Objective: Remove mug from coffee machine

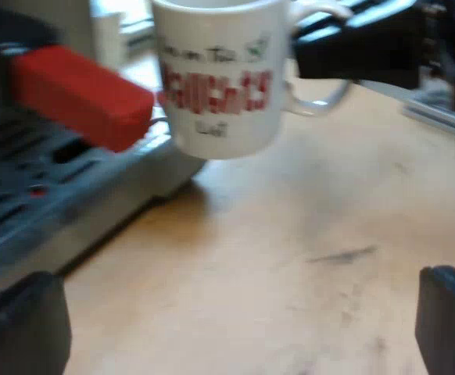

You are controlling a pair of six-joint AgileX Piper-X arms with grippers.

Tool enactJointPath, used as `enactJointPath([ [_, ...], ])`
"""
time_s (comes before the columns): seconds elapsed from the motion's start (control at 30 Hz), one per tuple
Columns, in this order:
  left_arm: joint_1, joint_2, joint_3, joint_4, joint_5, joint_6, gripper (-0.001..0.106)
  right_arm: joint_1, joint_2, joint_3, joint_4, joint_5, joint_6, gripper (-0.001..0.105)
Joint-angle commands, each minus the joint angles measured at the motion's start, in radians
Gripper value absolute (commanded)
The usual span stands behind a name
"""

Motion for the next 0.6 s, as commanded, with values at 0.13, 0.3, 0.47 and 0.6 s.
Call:
enactJointPath([
  [0.13,-0.042,0.004,-0.004,-0.017,0.021,-0.011,0.09,0.0,-0.11,-0.011,0.136,0.108,0.081,0.0],
  [0.3,-0.042,0.004,-0.004,-0.017,0.021,-0.011,0.09,-0.016,-0.134,-0.011,0.194,0.13,0.087,0.0],
  [0.47,-0.042,0.004,-0.004,-0.017,0.021,-0.011,0.09,-0.099,-0.131,-0.011,0.171,0.13,0.092,0.0],
  [0.6,-0.042,0.004,-0.004,-0.017,0.021,-0.011,0.09,-0.199,-0.131,-0.011,0.163,0.114,0.092,0.0],
])
